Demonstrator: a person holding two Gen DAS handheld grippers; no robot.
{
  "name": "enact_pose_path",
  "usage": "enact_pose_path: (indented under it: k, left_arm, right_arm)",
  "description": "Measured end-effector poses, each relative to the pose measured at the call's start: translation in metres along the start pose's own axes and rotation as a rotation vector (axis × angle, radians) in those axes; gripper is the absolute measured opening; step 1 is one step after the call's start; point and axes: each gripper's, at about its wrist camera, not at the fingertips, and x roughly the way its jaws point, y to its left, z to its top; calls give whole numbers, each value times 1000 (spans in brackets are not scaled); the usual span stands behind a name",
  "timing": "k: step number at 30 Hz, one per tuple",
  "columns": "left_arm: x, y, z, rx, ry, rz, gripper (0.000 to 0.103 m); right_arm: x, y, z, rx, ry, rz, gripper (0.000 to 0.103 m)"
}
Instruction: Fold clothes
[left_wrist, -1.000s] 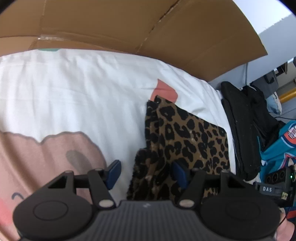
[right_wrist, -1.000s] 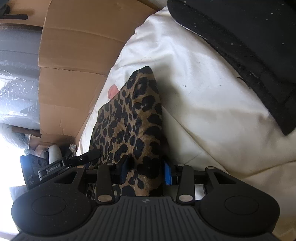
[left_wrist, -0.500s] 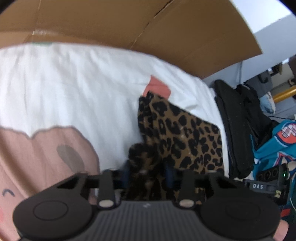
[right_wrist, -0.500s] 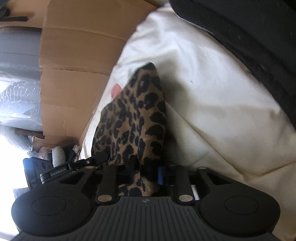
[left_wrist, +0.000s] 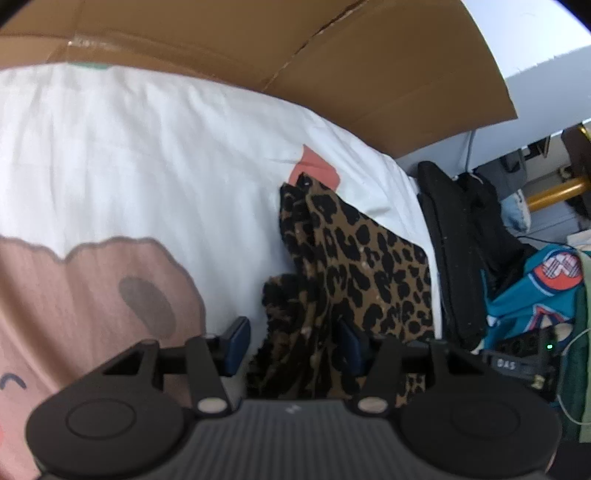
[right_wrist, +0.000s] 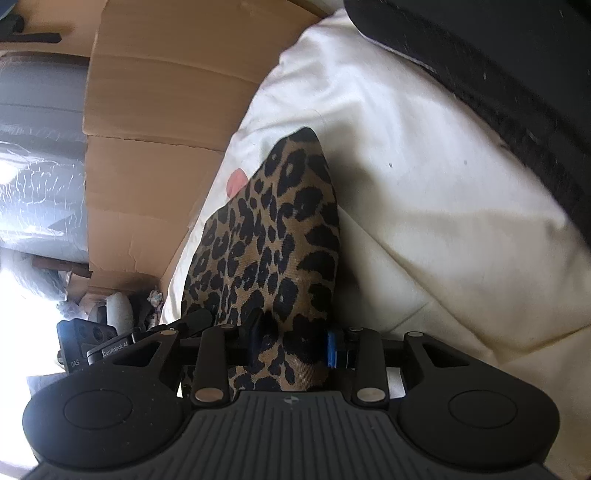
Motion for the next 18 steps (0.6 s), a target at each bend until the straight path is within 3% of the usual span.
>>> enact_pose_path:
  k: [14, 16, 18]
  left_arm:
    - [14, 5, 9, -59, 5, -100, 49]
    - [13, 3, 10, -41, 7, -104, 38]
    - [11, 0, 9, -18, 3, -117, 33]
  right_arm:
    - [12, -1, 3, 34, -3, 26, 33]
    - [13, 1, 4, 32, -10, 13, 27]
    - [12, 5, 4, 7, -20, -11, 13]
